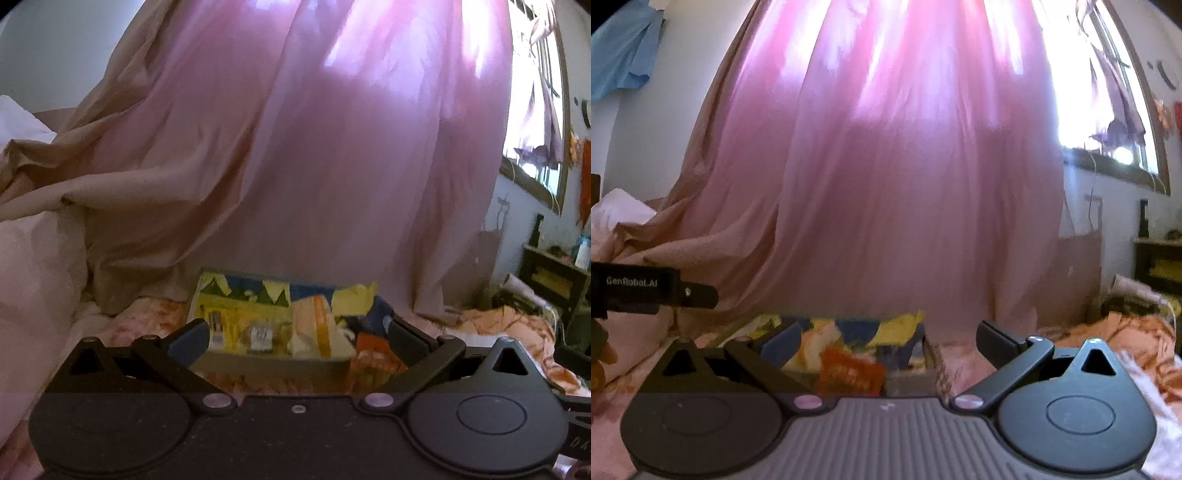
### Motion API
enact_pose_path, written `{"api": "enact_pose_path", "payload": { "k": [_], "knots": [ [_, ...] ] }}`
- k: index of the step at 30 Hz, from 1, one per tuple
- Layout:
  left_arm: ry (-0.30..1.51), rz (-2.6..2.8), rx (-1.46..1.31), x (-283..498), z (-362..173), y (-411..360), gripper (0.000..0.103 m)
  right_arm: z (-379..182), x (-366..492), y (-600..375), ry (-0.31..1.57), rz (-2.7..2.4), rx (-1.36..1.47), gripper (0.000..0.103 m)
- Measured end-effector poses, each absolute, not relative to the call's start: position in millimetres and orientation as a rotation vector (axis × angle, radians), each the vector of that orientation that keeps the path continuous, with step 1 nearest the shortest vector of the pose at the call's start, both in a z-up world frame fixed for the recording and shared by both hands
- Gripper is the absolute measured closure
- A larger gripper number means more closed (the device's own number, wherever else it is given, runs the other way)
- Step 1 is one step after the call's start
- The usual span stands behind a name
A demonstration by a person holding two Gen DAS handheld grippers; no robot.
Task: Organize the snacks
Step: 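Withdraw both tools from the box back over the remaining snacks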
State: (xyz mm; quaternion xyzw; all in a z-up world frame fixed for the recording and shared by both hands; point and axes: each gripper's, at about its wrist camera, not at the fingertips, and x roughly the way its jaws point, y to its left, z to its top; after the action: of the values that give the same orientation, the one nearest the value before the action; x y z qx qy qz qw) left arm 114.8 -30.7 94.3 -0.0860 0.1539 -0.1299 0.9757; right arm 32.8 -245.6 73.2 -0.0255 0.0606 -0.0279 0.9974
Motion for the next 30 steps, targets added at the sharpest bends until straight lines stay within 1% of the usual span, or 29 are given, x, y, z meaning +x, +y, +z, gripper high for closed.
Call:
{"api": "enact_pose_path", "payload": {
  "k": [16, 30],
  "knots": [
    [0.474, -0.265, -0.087, 77.4, 36.0, -12.7, 0.001, 28.9, 0.3, -229.9, 0.340, -0.027, -0.037, 0.000],
    [0.557, -0.258, -0.007, 79.8, 6.9, -11.4, 0.001, -0.6, 11.0, -222.0, 0.480, -0.006, -0.047, 0.000]
  ]
}}
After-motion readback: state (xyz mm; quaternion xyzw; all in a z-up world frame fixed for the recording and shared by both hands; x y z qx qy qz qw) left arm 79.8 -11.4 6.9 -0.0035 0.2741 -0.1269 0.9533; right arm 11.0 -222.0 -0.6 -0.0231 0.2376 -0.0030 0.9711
